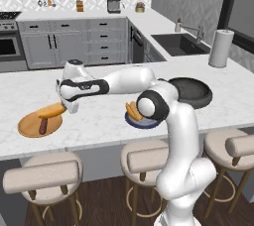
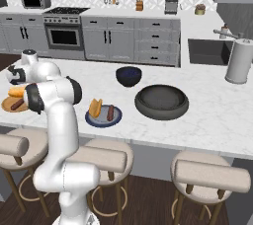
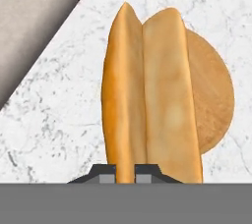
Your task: Place one bun and one sausage from the bowl on each plate.
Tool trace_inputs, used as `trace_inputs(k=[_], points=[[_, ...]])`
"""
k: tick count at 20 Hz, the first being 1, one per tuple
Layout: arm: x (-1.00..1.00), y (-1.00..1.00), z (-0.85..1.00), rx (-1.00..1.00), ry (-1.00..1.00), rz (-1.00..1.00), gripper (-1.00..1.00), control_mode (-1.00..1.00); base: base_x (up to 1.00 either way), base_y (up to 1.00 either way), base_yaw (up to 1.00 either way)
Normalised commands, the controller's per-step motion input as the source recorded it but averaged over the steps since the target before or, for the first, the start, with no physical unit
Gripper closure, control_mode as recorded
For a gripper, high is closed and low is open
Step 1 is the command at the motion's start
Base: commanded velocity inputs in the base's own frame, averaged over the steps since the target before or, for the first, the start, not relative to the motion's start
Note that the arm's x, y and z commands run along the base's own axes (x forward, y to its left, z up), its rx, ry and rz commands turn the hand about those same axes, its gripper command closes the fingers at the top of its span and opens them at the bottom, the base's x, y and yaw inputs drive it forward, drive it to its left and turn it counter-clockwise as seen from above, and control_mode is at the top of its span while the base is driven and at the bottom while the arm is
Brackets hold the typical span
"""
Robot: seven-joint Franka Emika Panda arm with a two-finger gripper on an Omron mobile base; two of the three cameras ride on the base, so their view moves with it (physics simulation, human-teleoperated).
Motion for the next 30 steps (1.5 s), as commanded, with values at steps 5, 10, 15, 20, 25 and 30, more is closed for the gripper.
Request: trace_inputs(k=[5,10,15,20,25,30], points=[[0.11,0.46,-0.4,-0.09,0.07,0.04,1.0,-1.0,0.0,0.0,0.0],[0.21,0.09,-0.18,-0.05,0.04,0.04,1.0,-1.0,0.0,0.0,0.0],[0.36,0.01,-0.32,-0.04,0.02,0.05,1.0,-1.0,0.0,0.0,0.0],[0.33,0.13,-0.62,-0.06,0.0,0.05,1.0,-1.0,0.0,0.0,0.0],[0.01,-0.04,-0.7,-0.01,-0.16,0.11,-1.0,-1.0,0.0,0.0,0.0],[-0.02,-0.18,-0.13,0.0,-0.04,0.11,-1.0,-1.0,0.0,0.0,0.0]])
